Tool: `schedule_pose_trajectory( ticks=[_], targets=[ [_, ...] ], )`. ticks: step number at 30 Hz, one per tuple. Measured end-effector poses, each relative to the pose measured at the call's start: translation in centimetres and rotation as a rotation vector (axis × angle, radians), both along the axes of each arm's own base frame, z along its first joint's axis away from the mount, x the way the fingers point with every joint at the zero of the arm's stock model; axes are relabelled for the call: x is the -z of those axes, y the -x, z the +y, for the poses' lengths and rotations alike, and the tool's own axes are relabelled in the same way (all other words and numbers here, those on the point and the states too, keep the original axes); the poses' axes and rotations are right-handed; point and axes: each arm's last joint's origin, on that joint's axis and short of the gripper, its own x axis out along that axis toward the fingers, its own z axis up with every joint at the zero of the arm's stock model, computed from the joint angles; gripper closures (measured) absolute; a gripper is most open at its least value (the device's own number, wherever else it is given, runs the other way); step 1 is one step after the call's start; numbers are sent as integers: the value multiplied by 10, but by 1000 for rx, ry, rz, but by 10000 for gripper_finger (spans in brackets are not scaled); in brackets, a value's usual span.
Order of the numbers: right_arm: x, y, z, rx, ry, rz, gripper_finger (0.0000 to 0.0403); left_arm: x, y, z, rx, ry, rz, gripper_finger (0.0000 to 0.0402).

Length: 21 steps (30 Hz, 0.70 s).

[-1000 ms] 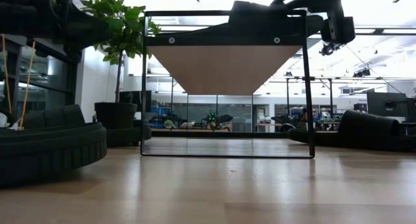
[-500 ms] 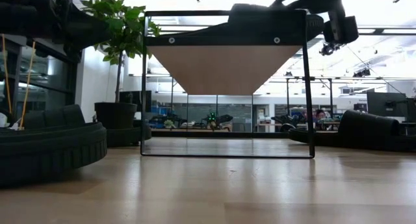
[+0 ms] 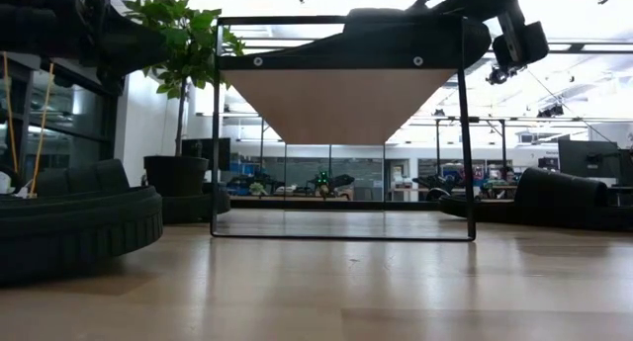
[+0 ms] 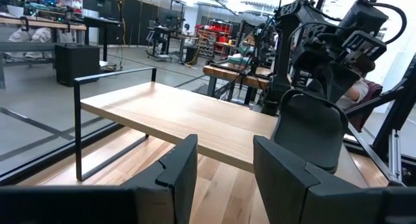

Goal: Pick and place slides into the shelf
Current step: Put the black slide on the shelf

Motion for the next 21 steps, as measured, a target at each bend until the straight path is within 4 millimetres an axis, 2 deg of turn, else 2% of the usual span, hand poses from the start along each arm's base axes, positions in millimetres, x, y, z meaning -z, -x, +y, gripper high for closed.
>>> schedule_pose_trajectory(
  ticks=[21],
  targets=[
    [0,0,0,-29,14,6,396,0,0,0,0,17,-5,268]
  ],
)
